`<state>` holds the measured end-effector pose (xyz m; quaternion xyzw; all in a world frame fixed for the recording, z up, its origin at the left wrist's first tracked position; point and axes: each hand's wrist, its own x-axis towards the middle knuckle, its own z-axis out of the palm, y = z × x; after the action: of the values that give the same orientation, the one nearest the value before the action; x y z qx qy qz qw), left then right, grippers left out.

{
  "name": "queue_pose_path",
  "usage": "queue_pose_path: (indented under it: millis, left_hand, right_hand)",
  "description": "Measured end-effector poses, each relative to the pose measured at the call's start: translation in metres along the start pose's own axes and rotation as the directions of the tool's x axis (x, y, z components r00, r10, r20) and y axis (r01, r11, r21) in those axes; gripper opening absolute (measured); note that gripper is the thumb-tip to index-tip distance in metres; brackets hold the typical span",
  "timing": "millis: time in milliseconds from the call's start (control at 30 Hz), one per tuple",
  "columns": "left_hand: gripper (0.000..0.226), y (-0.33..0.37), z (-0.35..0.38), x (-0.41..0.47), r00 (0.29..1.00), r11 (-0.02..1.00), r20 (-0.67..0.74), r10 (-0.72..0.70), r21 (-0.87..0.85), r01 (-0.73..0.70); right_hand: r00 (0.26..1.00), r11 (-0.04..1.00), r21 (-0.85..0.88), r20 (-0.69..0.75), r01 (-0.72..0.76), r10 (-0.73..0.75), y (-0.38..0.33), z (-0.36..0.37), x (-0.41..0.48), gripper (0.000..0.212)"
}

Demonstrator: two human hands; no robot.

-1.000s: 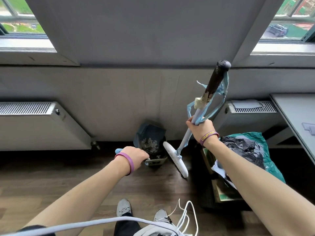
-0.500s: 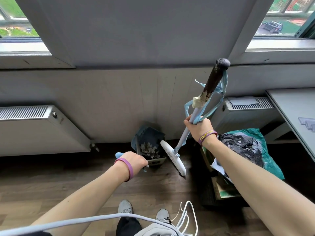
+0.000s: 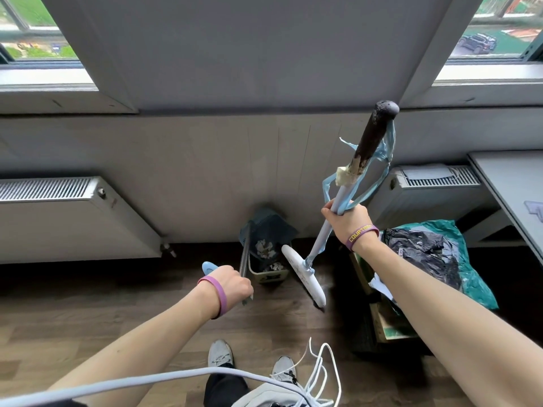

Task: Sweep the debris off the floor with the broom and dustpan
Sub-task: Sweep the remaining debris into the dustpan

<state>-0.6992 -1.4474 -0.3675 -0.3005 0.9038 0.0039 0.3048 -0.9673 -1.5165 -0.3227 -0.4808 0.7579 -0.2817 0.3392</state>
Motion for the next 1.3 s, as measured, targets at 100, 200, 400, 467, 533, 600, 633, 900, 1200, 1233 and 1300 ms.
queue_pose_path:
  millis: [100,200,400,467,533,600,633,900,1200,1233,1300]
  left_hand:
    - [0.019,0.006,0.003,0.001,0.998,0.997,0.029,0.049,0.051,-0.05]
    - [0.018,0.003,0.001,0.001,1.0,1.0,-0.007,0.015,0.006,-0.015]
    - [0.017,0.003,0.006,-0.004,0.996,0.99,0.01,0.083,0.116,-0.084]
    - [0.016,0.003,0.004,-0.002,0.994,0.983,0.035,0.105,0.147,-0.109]
    - [0.014,-0.001,-0.001,-0.001,0.994,0.981,0.046,0.1,0.162,-0.107]
    - [0.014,-0.005,-0.004,-0.001,0.994,0.975,0.042,0.105,0.194,-0.112]
    - [0.015,-0.007,-0.006,-0.001,0.994,0.978,0.037,0.098,0.179,-0.103]
    - [0.019,-0.01,-0.004,-0.007,0.996,0.988,0.027,0.09,0.121,-0.093]
    - [0.023,-0.023,-0.019,-0.009,0.999,0.999,0.0,-0.053,-0.006,0.053]
    - [0.024,-0.027,-0.021,-0.008,0.997,0.996,-0.012,-0.078,-0.033,0.078]
    - [0.029,-0.037,-0.033,-0.008,0.981,0.967,-0.042,-0.187,-0.182,0.176]
  right_hand:
    - [1.0,1.0,0.01,-0.005,-0.009,0.009,-0.001,-0.002,0.0,0.022]
    - [1.0,0.999,0.029,-0.001,-0.012,0.012,-0.001,-0.003,-0.001,0.021]
    - [1.0,1.0,0.017,-0.007,0.027,-0.027,-0.002,-0.006,-0.002,0.009]
    - [1.0,1.0,0.016,-0.002,0.022,-0.022,-0.002,-0.004,-0.002,0.011]
    - [1.0,1.0,0.013,0.009,0.013,-0.013,-0.002,-0.002,-0.001,0.016]
    - [1.0,1.0,0.003,0.014,0.011,-0.011,-0.002,-0.002,-0.001,0.02]
    - [1.0,1.0,0.002,0.009,0.009,-0.009,-0.002,-0.002,0.0,0.021]
    - [1.0,1.0,-0.029,-0.008,0.011,-0.011,0.002,-0.006,0.003,0.026]
    - [1.0,0.999,-0.033,0.01,0.009,-0.009,-0.001,-0.003,0.003,0.028]
    - [1.0,0.999,-0.036,0.013,0.014,-0.013,-0.003,-0.002,0.002,0.028]
    - [0.999,0.998,-0.049,0.032,0.03,-0.028,-0.009,-0.002,0.001,0.026]
